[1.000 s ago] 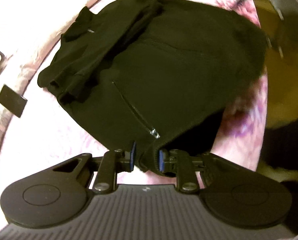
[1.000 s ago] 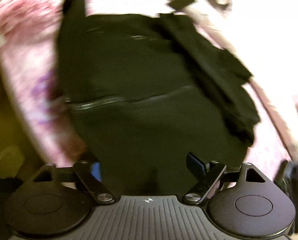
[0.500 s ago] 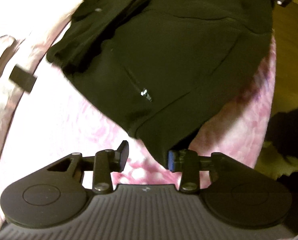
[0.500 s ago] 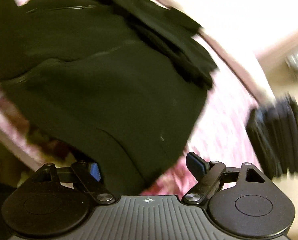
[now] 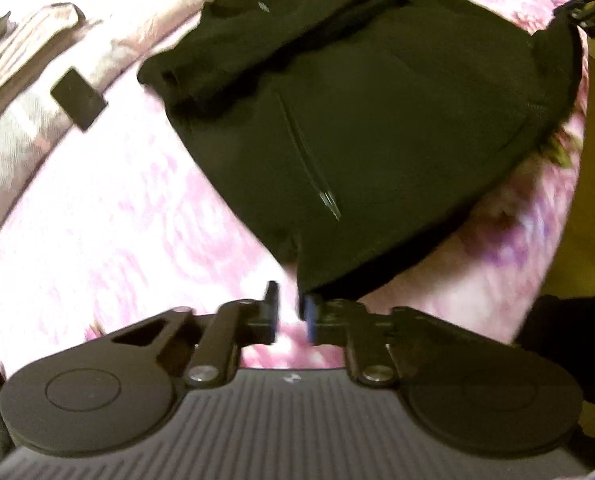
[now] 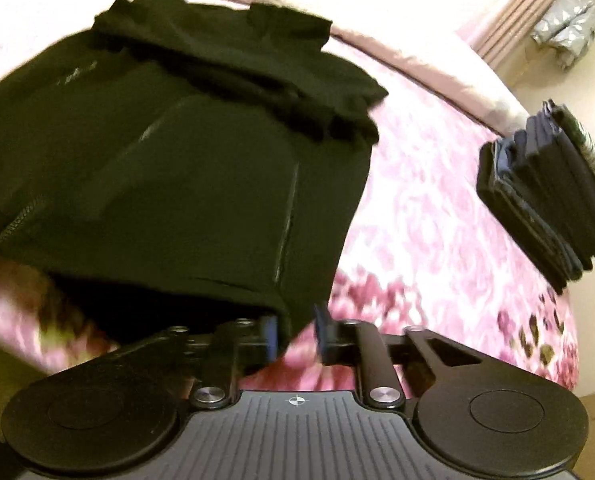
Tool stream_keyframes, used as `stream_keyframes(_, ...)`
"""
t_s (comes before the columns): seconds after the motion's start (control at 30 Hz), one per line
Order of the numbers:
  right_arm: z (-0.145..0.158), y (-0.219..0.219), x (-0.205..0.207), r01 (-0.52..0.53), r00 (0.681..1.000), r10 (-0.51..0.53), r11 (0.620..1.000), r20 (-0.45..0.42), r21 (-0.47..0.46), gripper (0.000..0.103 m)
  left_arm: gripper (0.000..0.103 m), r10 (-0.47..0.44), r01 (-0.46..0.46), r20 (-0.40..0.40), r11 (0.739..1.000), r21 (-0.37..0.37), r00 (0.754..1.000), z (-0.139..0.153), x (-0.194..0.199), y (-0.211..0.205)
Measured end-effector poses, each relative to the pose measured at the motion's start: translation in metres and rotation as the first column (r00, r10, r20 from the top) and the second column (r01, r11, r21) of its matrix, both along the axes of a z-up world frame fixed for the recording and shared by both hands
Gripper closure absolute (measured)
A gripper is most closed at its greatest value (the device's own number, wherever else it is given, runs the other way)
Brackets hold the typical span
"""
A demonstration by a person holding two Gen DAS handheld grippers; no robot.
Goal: Fold clothes
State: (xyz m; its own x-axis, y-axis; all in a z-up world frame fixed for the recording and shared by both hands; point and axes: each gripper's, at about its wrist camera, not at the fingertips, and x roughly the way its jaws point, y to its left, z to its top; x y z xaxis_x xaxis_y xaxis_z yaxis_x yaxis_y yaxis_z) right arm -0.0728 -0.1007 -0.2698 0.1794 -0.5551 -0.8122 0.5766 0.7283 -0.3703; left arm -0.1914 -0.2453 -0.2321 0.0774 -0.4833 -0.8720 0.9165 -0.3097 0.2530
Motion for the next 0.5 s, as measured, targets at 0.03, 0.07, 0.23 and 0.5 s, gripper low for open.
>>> stream_keyframes(0.03, 0.006, -0.009, 0.006, -0.002, 1.0, 0.002, 1.0, 0.01, -0.002, 0.101, 0.096, 0.008, -0.008, -0.007, 1.0, -0.007, 1.0, 0.006, 0.004, -0.01)
stream_keyframes(0.07, 0.011, -0.018, 0.012, 0.004, 1.0, -0.004, 1.0, 0.02, 0.0, 0.101, 0.096, 0.022, -0.022, -0.019, 1.0, -0.007, 1.0, 0.012, 0.009, -0.022)
stream_keyframes(0.23, 0.019, -0.089, 0.036, 0.034, 0.998, -0.037, 0.998, 0.046, 0.053, 0.101, 0.096, 0.058, -0.057, -0.039, 0.998, 0.022, 0.998, 0.018, 0.025, -0.084)
stream_keyframes(0.5, -0.015, -0.142, 0.064, -0.014, 1.0, 0.014, 0.989, 0.002, 0.148, 0.1, 0.094, 0.078, -0.081, 0.038, 0.993, 0.09, 0.996, -0.016, 0.027, -0.131)
